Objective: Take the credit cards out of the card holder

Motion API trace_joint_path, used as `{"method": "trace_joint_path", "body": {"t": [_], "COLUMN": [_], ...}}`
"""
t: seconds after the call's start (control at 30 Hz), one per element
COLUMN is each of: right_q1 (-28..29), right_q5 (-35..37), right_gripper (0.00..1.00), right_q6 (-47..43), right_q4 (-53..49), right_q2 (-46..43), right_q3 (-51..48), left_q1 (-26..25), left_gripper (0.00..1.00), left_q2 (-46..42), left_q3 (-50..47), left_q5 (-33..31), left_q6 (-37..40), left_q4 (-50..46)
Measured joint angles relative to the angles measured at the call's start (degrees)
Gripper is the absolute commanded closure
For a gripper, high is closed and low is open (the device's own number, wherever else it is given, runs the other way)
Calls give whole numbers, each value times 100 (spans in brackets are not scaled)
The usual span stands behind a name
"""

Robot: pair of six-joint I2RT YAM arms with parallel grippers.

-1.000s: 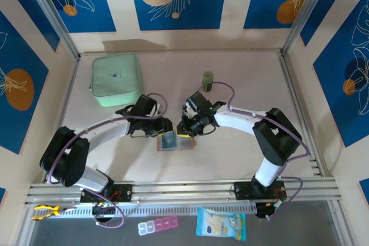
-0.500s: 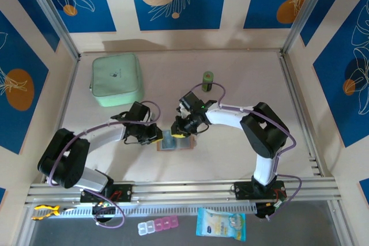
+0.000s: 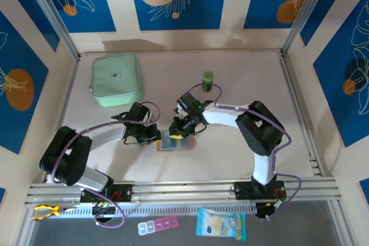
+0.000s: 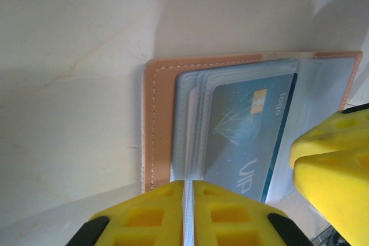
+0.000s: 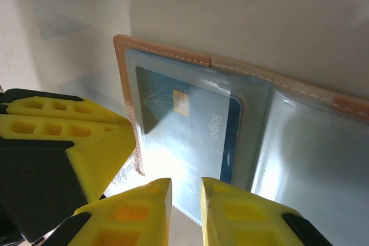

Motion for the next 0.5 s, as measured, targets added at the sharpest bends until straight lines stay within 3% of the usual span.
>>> {"method": "trace_joint_path", "body": {"t": [0.5], "right_q1": [0], "right_q5": [2], "right_gripper": [78], "right_q6": [2], "right_q4": [-114], "right_q2": [127], "right_q3": [37], "left_q1": [22], "left_gripper": [88], "left_q2": [-48], "left_q3": [-20], "left_q5": [11], "left_q6": [0], "left_q4": [-48]}}
